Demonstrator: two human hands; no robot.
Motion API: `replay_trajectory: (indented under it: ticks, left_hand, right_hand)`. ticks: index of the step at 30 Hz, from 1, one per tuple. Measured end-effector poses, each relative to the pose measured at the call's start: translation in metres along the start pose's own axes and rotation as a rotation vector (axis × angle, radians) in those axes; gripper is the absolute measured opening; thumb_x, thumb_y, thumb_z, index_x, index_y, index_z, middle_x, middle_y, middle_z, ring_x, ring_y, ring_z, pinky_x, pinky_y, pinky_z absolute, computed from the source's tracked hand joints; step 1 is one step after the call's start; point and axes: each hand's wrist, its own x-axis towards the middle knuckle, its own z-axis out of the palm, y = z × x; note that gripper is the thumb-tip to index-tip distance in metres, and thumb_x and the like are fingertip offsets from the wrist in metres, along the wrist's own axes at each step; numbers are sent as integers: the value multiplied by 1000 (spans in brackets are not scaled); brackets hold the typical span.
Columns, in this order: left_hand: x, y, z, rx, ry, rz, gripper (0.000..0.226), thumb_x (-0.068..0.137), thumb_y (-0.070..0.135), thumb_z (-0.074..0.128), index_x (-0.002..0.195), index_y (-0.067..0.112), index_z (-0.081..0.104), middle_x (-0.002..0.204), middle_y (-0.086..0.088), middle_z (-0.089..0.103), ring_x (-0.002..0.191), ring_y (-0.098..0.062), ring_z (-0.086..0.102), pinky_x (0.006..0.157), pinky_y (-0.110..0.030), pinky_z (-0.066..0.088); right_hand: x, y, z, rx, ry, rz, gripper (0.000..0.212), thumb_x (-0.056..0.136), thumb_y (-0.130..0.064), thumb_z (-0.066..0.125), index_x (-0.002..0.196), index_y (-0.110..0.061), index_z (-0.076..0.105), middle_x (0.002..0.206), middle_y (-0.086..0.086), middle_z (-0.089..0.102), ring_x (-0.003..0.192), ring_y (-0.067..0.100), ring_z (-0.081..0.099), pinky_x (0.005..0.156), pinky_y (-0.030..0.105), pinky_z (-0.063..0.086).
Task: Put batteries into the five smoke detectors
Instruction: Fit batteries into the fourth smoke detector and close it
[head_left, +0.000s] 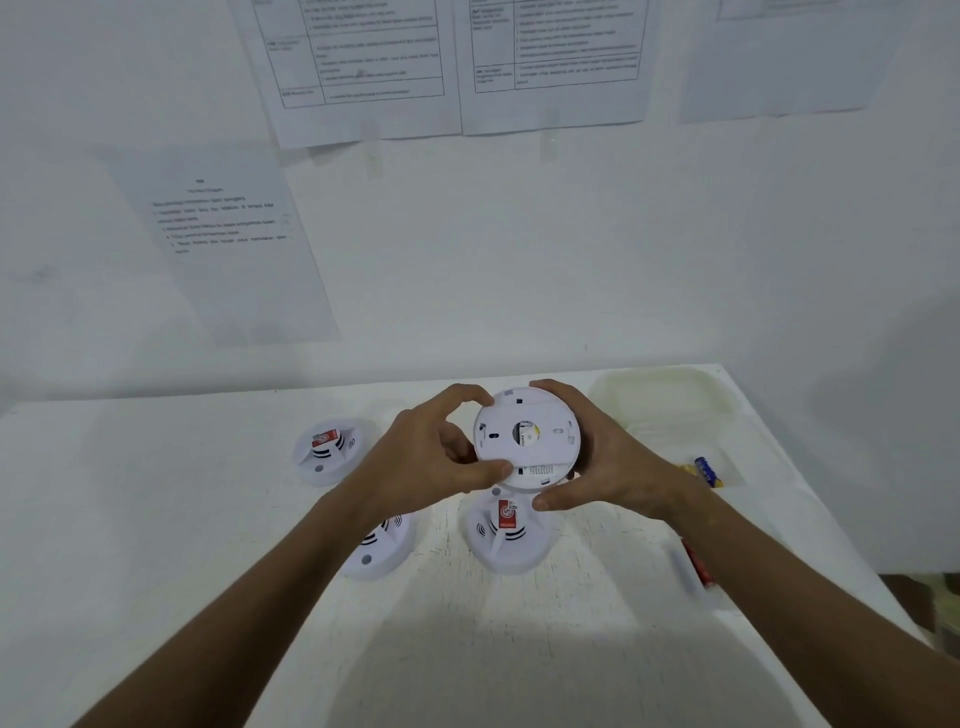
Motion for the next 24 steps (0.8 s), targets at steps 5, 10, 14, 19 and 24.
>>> replay_trajectory:
  ticks: [5, 10, 14, 19, 24]
  left_hand:
    - [3, 0, 2, 71, 30, 0, 54, 71, 37, 84, 112, 40, 49, 72, 5, 74, 66, -11, 69, 73, -39, 59]
    - [5, 2, 2, 44, 76, 4, 56, 65, 34, 88, 108, 34, 51, 104, 6, 69, 70, -9, 71, 68, -29, 61]
    - [4, 3, 4, 71, 115, 9, 57, 61, 32, 90, 104, 29, 54, 96, 7, 70, 67, -8, 69, 63, -25, 59]
    - [2, 5, 9, 85, 154, 1, 59, 59, 30, 91, 104, 26, 54, 93, 10, 65, 70, -6, 68, 57, -15, 54]
    - [1, 8, 13, 125, 169, -2, 59, 60, 32, 90, 102, 24, 50, 90, 10, 61, 72, -6, 65, 53, -12, 51]
  right_hand:
    - [4, 0, 2, -78, 78, -38, 100, 61, 9, 89, 141, -25, 40, 134, -10, 55, 126, 8, 53, 93, 27, 54]
    - [5, 0, 5, -39, 65, -45, 98, 62, 10, 87, 142, -23, 41, 136, -5, 56, 128, 15, 53, 94, 34, 56]
    - [5, 2, 8, -53, 95, -61, 96, 60, 11, 88, 140, -19, 45, 131, -4, 61, 123, 15, 57, 91, 29, 55]
    - [6, 5, 10, -78, 135, -90, 93, 56, 10, 90, 134, -20, 52, 125, -3, 65, 119, 19, 60, 92, 32, 57]
    - [6, 10, 10, -72, 149, -94, 93, 54, 9, 91, 136, -14, 53, 127, 2, 65, 121, 25, 59, 94, 38, 56]
